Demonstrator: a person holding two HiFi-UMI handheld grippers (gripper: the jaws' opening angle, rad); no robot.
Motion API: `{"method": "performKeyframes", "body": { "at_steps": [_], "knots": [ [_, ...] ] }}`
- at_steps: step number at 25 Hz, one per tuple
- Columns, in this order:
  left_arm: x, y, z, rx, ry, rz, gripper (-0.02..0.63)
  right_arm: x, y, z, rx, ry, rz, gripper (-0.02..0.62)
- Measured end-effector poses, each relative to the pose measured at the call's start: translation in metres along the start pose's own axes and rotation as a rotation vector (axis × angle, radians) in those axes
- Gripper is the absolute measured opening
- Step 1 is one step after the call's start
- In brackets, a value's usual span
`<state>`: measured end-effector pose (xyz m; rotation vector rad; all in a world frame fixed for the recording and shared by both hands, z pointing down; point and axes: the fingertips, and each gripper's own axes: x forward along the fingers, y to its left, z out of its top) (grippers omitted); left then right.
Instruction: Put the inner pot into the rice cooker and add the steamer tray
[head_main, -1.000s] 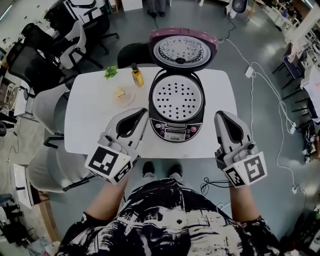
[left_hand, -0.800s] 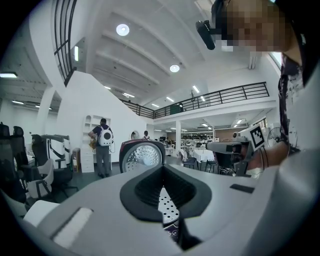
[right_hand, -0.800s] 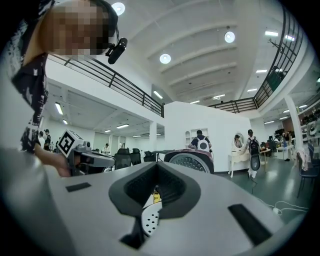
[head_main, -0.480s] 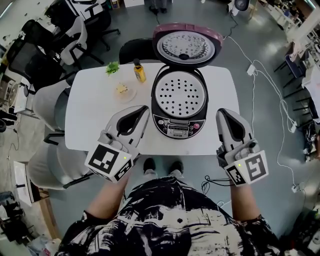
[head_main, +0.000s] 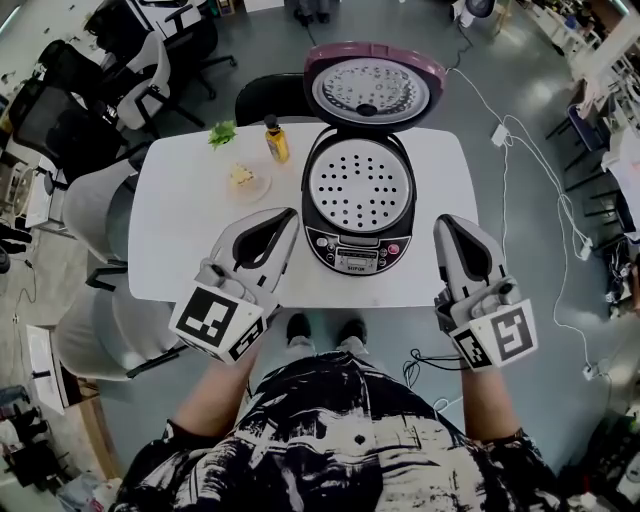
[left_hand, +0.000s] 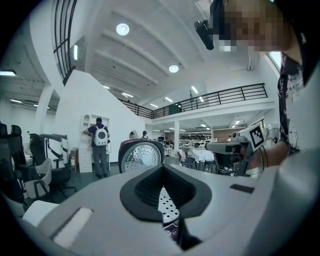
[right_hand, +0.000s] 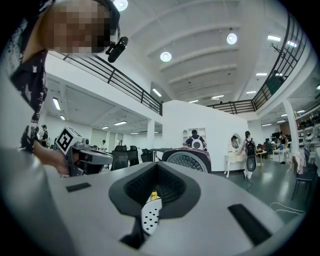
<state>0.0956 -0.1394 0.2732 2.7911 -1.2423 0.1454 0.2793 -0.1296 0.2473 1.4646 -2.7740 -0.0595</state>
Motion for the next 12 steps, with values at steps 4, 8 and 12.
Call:
{"method": "performKeyframes", "body": {
  "at_steps": [4,8,12],
  "knots": [
    [-0.0001,0.0017,-0.0013,-0.001,0.002,-0.005,0.005,0.0024,0.0011,-0.0007,-0.003,0.005,0.001,-0.002],
    [0.0014,0.0029,-0.0027,-0.001,0.004,-0.008,0.005,0.0057,0.0015,-0.0039,-0.003,0.008,0.004,-0.003],
    [0.0026,0.0040,-0.0032,0.000,0.004,-0.012,0.005,0.0086,0.0029,-0.0055,-0.006,0.011,0.008,-0.003]
  ]
}}
